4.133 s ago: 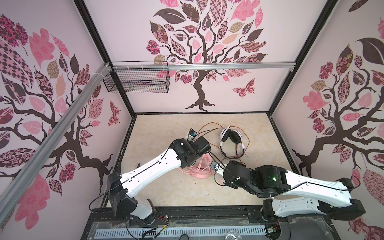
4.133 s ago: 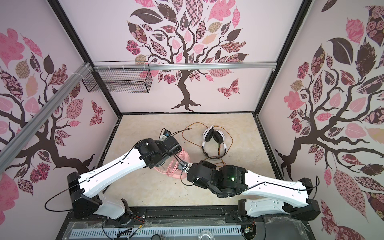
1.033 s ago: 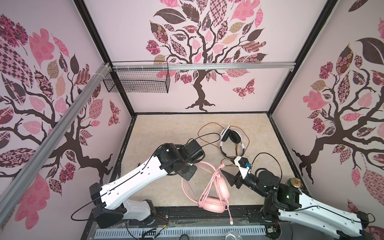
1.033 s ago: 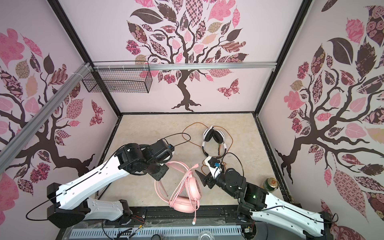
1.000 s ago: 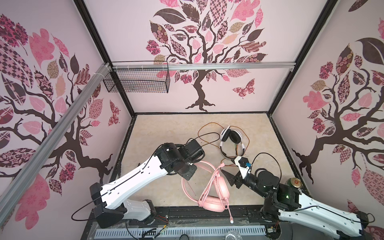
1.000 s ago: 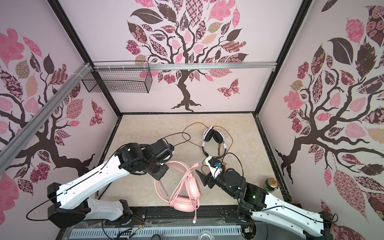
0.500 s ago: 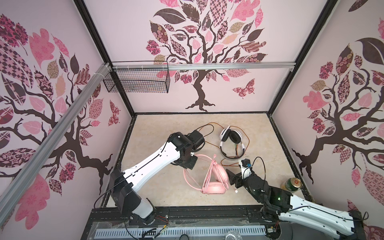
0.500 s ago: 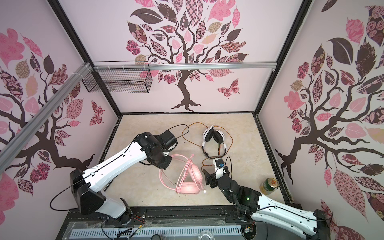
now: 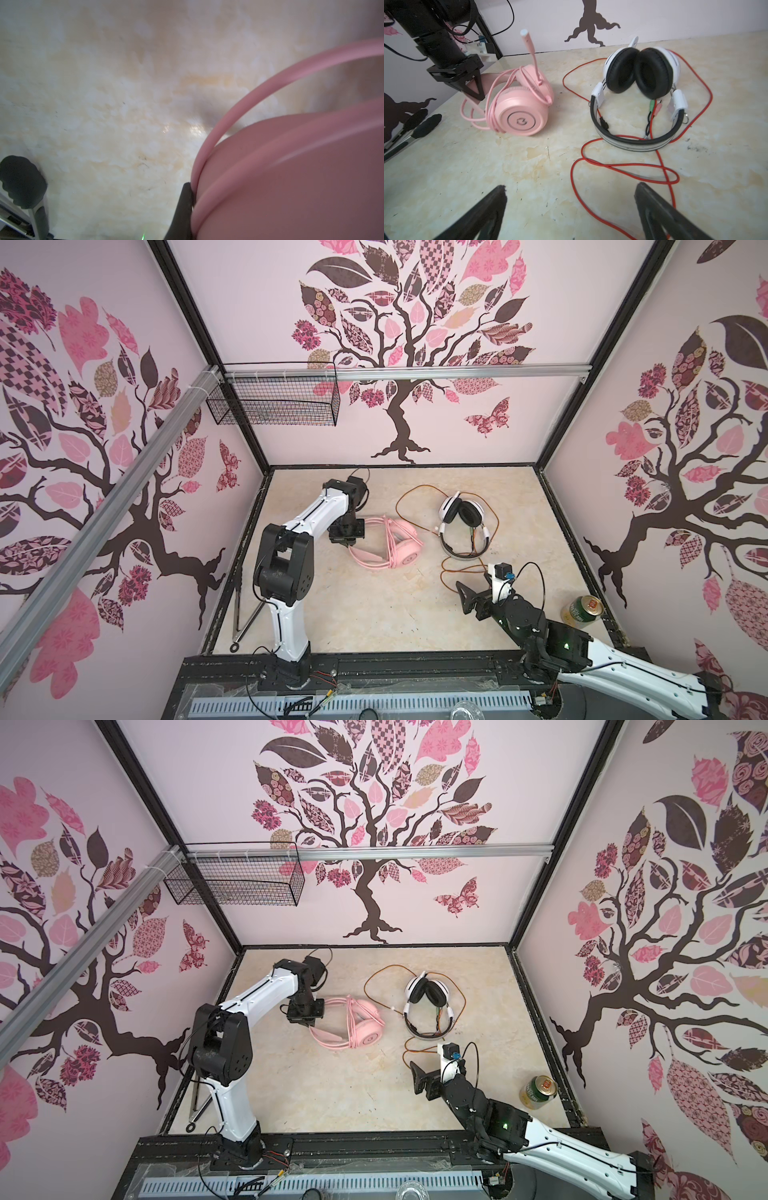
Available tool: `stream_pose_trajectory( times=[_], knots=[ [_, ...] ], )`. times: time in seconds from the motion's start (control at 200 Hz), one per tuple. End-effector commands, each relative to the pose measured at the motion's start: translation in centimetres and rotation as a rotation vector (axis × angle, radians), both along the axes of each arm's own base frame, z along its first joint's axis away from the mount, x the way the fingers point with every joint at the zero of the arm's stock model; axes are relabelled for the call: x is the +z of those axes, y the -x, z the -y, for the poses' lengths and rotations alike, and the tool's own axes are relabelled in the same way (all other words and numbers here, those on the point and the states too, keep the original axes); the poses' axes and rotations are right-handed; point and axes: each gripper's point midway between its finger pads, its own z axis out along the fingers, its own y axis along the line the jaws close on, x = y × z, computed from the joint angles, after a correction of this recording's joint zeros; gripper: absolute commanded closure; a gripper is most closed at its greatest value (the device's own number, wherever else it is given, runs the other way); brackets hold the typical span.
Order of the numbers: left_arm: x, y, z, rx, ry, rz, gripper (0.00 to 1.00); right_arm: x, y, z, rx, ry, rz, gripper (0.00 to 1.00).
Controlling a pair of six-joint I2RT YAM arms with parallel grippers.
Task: Wrap the headphones
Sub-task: 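Carry the wrapped pink headset farther from the robot with the left gripper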
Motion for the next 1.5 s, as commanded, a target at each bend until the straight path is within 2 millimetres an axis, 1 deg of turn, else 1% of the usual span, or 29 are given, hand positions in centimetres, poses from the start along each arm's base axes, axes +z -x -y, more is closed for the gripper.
stream_pose_trajectory(
  times=[0.0,0.105,0.17,0.23,0.245,0.26,0.29,0.39,0.54,0.745,1.175,1.32,1.441,1.496],
  knots=[
    [1.9,-5.3,-1.9,0.132,0.098,0.138,1.00,0.0,0.2,-1.0,0.051,0.010,0.001,0.00],
    [1.2,-8.0,-5.3,0.207,0.055,0.156,1.00,-0.6,0.3,-1.5,0.068,0.030,-0.025,0.00],
    [0.6,-9.1,-7.1,0.258,0.065,0.142,1.00,-0.9,0.4,-1.5,0.072,0.033,-0.032,0.00],
    [0.5,-10.2,-8.4,0.294,0.086,0.141,1.00,-0.9,0.4,-1.6,0.077,0.028,-0.031,0.00],
    [0.2,-10.1,-8.8,0.303,0.085,0.131,1.00,-0.9,0.5,-1.6,0.077,0.027,-0.031,0.00],
    [0.7,-10.9,-9.1,0.310,0.090,0.155,1.00,-0.9,0.5,-1.6,0.078,0.025,-0.030,0.00],
    [0.7,-11.4,-9.8,0.330,0.090,0.160,1.00,-0.8,0.5,-1.6,0.076,0.022,-0.029,0.00],
    [0.1,-12.9,-11.4,0.380,0.127,0.175,1.00,-0.9,0.5,-1.5,0.076,0.023,-0.026,0.00],
    [-0.6,-13.8,-13.2,0.426,0.140,0.170,1.00,-0.9,0.4,-1.5,0.076,0.031,-0.026,0.00],
    [-0.7,-13.9,-14.4,0.444,0.146,0.178,1.00,-1.1,0.3,-1.6,0.073,0.048,-0.029,0.00],
    [-3.2,-13.3,-15.7,0.472,0.150,0.118,1.00,-1.4,0.4,-1.8,0.082,0.058,-0.034,0.00],
    [-3.6,-13.1,-16.1,0.476,0.130,0.108,1.00,-1.3,0.4,-1.8,0.086,0.055,-0.034,0.00],
    [-3.6,-13.0,-16.2,0.483,0.123,0.105,1.00,-1.2,0.4,-1.8,0.087,0.052,-0.033,0.00],
    [-3.7,-12.9,-16.2,0.485,0.123,0.100,0.92,-1.3,0.4,-1.8,0.089,0.053,-0.032,0.00]
  ],
)
